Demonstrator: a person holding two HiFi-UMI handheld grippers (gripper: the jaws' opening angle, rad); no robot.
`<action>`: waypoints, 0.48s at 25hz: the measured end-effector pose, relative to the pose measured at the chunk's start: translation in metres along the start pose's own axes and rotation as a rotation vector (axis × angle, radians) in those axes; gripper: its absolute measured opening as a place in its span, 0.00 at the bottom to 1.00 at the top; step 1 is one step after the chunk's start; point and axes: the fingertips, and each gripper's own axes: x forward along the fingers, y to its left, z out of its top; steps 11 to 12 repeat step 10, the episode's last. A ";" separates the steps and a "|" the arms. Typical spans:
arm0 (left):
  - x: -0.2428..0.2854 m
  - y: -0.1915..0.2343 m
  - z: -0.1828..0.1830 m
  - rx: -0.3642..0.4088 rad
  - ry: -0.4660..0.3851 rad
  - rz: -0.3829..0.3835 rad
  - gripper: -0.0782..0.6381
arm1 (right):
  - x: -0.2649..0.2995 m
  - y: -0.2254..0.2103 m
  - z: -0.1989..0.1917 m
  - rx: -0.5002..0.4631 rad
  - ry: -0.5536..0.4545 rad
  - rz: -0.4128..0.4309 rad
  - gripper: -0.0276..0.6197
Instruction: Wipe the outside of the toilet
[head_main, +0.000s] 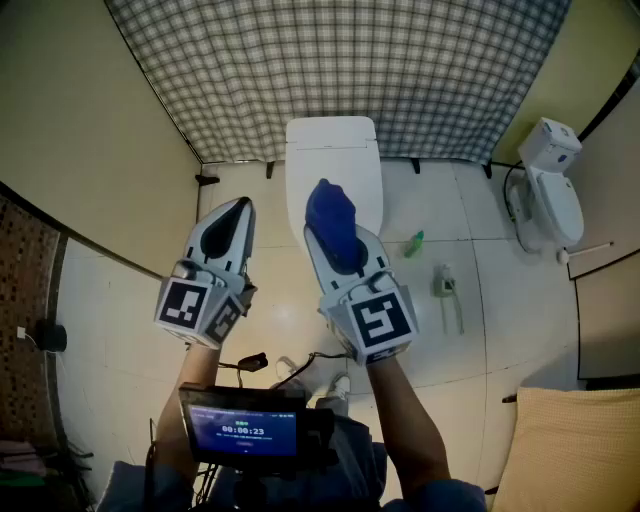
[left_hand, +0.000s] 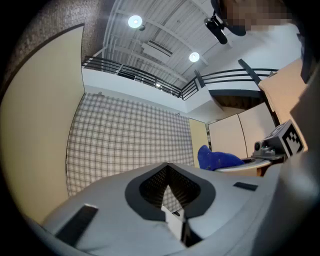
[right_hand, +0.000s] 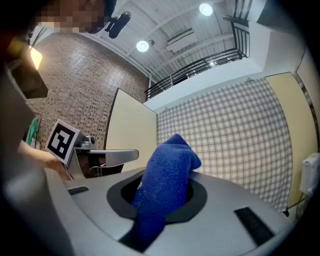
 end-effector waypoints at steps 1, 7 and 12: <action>0.000 0.002 0.000 -0.003 -0.001 -0.002 0.13 | 0.002 0.001 0.000 -0.001 0.000 -0.001 0.14; -0.001 0.010 -0.017 0.011 -0.024 0.003 0.13 | 0.006 -0.001 -0.010 -0.008 -0.004 -0.013 0.14; 0.001 0.007 -0.027 0.004 -0.027 0.000 0.13 | 0.004 -0.004 -0.016 -0.019 -0.002 -0.016 0.14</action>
